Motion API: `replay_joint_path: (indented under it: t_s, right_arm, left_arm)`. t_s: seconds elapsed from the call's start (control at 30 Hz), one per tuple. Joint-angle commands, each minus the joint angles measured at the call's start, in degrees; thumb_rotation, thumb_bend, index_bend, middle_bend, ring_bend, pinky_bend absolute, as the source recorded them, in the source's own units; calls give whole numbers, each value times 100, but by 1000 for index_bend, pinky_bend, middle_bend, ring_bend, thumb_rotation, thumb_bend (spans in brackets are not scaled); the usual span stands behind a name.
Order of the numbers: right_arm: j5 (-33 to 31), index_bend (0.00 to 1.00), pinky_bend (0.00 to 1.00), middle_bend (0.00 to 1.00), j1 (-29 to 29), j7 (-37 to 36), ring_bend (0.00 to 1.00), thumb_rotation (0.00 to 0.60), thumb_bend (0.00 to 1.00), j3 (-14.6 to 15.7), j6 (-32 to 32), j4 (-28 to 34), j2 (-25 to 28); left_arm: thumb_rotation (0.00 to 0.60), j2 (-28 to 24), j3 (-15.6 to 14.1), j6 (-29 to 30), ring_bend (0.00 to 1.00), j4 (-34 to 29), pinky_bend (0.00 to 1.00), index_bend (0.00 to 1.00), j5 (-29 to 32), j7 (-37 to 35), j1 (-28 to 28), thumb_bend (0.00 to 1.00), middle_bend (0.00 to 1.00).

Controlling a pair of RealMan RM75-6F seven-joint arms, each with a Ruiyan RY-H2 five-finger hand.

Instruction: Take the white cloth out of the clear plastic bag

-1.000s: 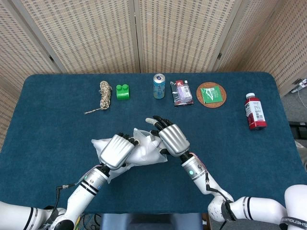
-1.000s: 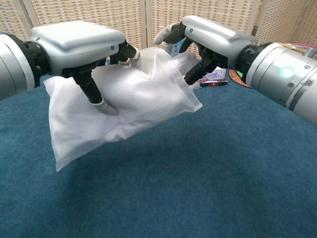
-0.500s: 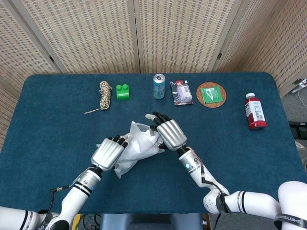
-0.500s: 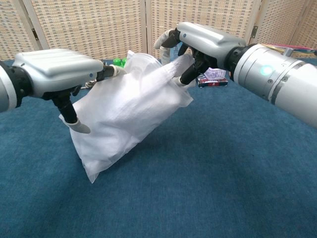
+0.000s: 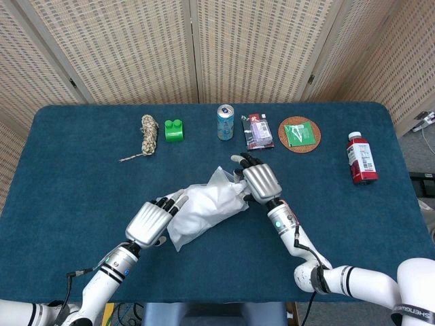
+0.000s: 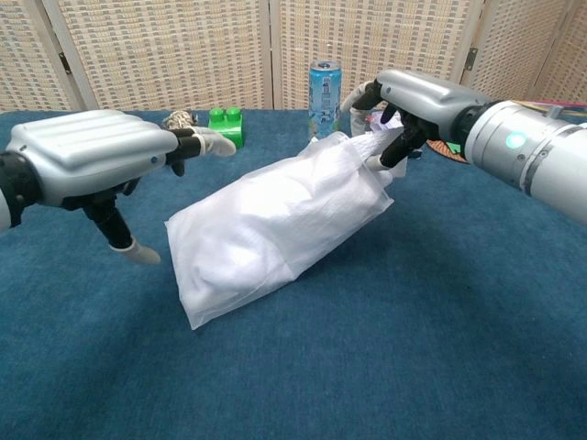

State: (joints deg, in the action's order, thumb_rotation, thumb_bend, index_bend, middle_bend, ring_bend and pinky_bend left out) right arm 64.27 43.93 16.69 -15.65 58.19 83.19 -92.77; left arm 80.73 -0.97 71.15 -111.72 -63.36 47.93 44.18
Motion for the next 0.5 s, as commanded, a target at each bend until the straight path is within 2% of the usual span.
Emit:
replay_joint_path:
  t_s: [0.03, 0.13, 0.3, 0.5]
  right_arm:
    - [-40, 767, 248, 189, -48, -78, 80, 600, 585, 21, -5, -76, 32]
    - [-62, 767, 244, 189, -101, -169, 77, 600, 585, 47, -1, -151, 63]
    - [-82, 767, 243, 189, -174, -308, 77, 600, 585, 85, -15, -268, 106]
    - [-98, 766, 241, 188, -221, -438, 76, 600, 585, 100, -42, -395, 123]
  left_arm:
    - [600, 30, -66, -47, 311, 146, 563, 88, -249, -208, -92, 19, 109]
    - [600, 60, -90, -63, 394, 251, 635, 158, -554, -427, -151, 19, 209]
    - [600, 136, -130, -135, 565, 398, 791, 277, -1041, -702, -199, 19, 468]
    - [600, 360, -160, -337, 744, 671, 916, 344, -1654, -1004, -162, 19, 767]
